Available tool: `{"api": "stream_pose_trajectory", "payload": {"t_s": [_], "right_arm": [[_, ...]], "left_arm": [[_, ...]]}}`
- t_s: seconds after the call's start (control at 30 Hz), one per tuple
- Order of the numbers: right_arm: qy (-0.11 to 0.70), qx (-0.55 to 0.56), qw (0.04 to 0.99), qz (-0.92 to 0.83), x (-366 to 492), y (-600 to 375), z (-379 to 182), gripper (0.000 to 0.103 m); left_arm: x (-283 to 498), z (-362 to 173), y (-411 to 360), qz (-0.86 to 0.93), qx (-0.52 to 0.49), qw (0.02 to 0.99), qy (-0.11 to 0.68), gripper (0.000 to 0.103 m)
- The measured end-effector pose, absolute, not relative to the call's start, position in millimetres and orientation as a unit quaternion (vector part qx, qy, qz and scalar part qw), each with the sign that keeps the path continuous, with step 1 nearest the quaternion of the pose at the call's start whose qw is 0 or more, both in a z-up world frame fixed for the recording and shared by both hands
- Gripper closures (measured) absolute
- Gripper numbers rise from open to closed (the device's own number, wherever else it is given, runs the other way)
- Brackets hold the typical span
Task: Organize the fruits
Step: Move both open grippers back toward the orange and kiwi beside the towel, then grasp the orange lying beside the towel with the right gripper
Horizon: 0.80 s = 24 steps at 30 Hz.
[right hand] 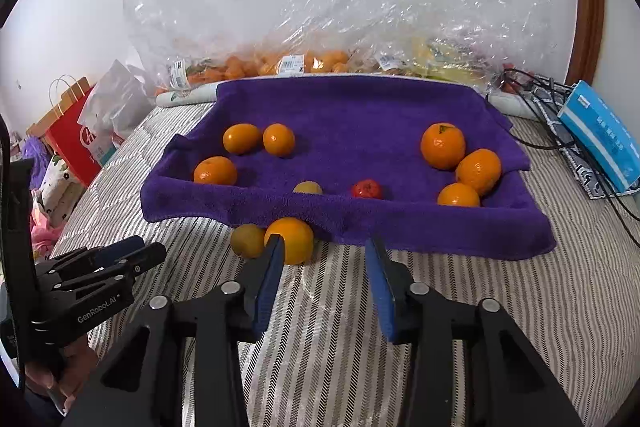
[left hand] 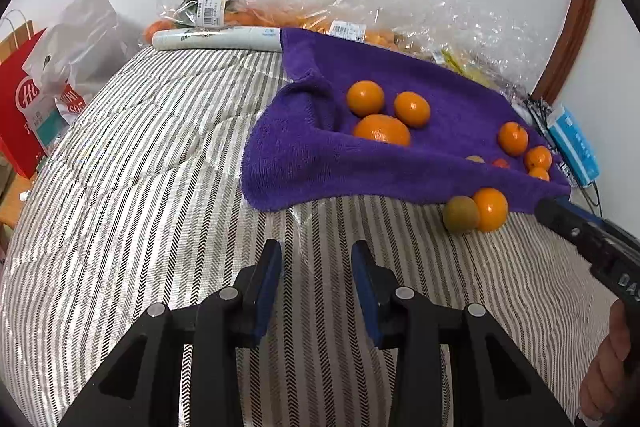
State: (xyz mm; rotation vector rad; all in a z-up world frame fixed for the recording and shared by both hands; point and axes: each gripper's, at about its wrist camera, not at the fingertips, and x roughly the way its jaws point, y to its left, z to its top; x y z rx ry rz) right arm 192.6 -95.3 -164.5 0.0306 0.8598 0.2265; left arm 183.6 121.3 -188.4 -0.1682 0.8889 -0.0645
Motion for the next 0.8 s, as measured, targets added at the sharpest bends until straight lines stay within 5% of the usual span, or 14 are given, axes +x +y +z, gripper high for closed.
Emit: {"api": "stream_pose_trajectory", "payload": {"t_s": [0.8], "right_arm": [[0.45,0.006,0.883,0.133,221,-68,-197,0.068]], "left_arm": [[182,-189,132,-0.033,-0.122,0.899,0.419,0.068]]}}
